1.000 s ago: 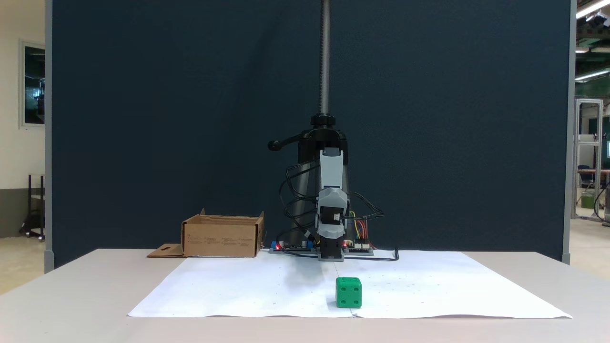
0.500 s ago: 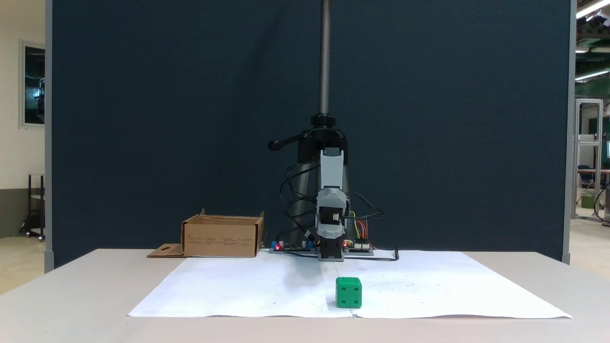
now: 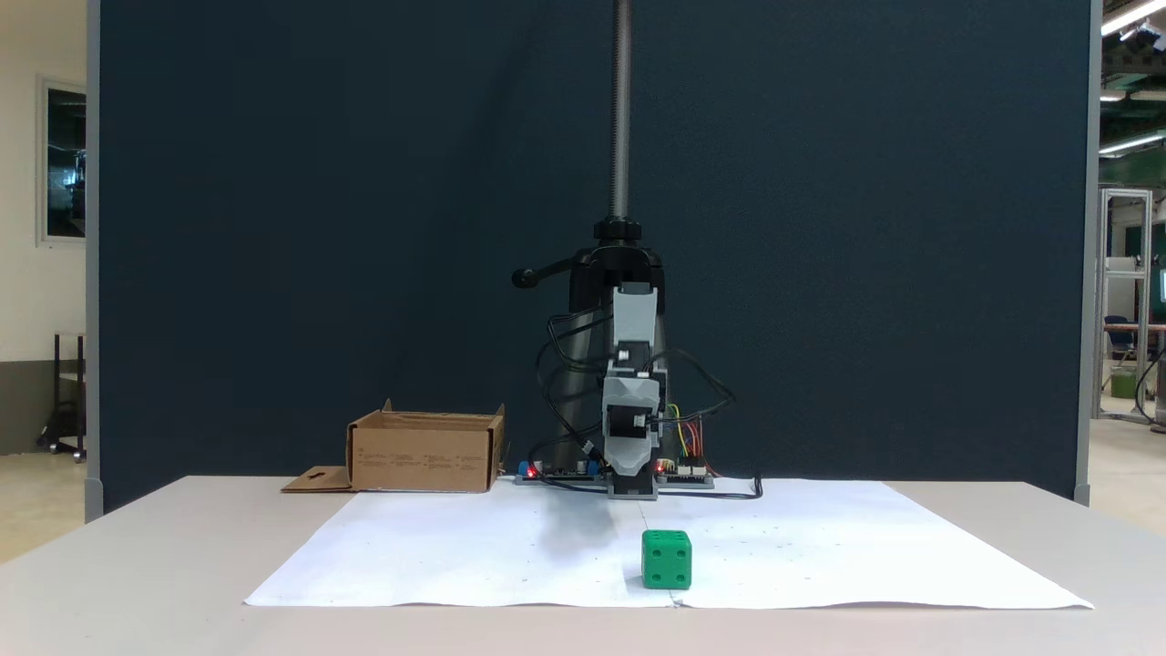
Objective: Grasp a green dice and put it in the bin.
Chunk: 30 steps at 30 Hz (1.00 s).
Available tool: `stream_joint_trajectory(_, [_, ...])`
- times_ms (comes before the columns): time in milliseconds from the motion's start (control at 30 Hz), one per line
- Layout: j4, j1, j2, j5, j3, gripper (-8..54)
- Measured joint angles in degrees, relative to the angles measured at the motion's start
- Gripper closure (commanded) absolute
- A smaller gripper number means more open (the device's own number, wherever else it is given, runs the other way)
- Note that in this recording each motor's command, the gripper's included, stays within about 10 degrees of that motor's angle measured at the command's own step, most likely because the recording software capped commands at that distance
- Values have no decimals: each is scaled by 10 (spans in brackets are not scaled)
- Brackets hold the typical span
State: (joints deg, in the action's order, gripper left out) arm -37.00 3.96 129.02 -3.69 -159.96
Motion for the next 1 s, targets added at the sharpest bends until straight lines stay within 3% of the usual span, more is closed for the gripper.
stream_joint_trajectory(167, [188,-1,-24,0,134,43])
stream_joint_trajectory(400, [411,-5,-165,0,265,43])
stream_joint_trajectory(833, [605,-12,-345,0,519,65])
stream_joint_trajectory(1000, [628,-14,-359,3,545,62])
